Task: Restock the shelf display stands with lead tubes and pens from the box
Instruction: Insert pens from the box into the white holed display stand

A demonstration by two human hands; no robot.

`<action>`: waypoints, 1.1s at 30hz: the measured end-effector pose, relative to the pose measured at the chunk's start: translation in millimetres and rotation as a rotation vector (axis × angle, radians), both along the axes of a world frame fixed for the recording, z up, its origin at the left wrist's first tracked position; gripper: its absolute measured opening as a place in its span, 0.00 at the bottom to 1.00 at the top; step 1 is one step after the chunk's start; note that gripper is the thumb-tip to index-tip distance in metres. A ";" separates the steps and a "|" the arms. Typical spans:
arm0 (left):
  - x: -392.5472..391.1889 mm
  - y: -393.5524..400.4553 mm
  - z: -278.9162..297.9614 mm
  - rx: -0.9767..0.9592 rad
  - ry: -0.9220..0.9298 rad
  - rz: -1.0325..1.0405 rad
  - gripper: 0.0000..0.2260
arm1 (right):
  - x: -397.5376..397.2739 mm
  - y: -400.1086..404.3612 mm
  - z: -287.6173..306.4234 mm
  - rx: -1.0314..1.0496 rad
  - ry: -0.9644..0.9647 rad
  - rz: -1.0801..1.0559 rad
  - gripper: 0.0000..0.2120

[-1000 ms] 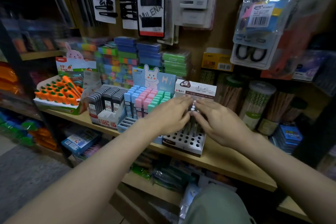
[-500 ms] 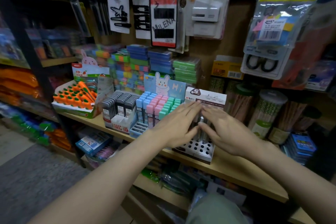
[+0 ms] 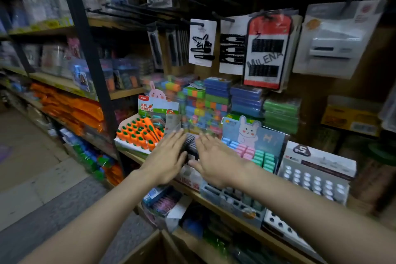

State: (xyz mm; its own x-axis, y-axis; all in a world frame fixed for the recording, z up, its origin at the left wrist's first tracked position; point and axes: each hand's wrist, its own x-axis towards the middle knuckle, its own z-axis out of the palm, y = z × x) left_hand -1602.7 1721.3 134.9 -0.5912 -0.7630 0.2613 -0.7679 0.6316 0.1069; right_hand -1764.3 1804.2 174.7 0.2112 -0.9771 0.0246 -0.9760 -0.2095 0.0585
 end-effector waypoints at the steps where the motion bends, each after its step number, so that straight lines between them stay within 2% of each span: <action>1: -2.6 -6.1 -1.0 -0.008 -0.032 -0.036 0.26 | 6.7 -12.1 -2.5 0.043 0.016 -0.024 0.33; 4: -7.0 -20.2 -7.2 -0.005 -0.085 -0.103 0.26 | 14.7 -36.1 -11.8 0.136 0.057 -0.072 0.32; 8: -9.1 -28.9 -17.0 0.044 -0.063 -0.141 0.26 | 12.1 -46.4 -18.2 0.197 0.107 -0.086 0.34; 14: -8.1 -26.6 -16.4 0.084 -0.093 -0.114 0.28 | 9.7 -45.5 -14.0 0.188 0.032 -0.069 0.34; 17: -10.0 -20.6 -9.5 0.057 -0.062 -0.099 0.28 | -12.4 -31.4 0.4 0.016 -0.140 -0.003 0.32; 19: -14.5 -14.1 -3.1 0.000 0.037 -0.136 0.27 | -43.7 -15.9 14.8 -0.141 -0.322 -0.024 0.26; 21: -23.1 -6.0 2.2 -0.014 0.095 -0.199 0.26 | -79.9 3.7 24.8 -0.236 -0.393 -0.060 0.20; 24: -42.8 3.2 4.1 0.011 0.055 -0.281 0.25 | -107.9 28.1 23.7 -0.220 -0.309 -0.079 0.17; 28: -61.5 7.6 -1.9 0.078 -0.027 -0.298 0.27 | -94.4 30.5 8.9 -0.149 -0.224 -0.012 0.18; 33: -63.7 6.7 -9.7 0.089 -0.097 -0.301 0.27 | -79.5 19.1 -3.3 -0.011 -0.225 -0.025 0.22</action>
State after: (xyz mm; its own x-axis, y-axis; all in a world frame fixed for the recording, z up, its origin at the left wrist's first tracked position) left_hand -1666.4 1728.0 125.2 -0.8128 -0.5672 0.1327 -0.5571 0.8234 0.1077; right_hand -1843.8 1823.3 171.3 0.1747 -0.9815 0.0788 -0.9697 -0.1854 -0.1593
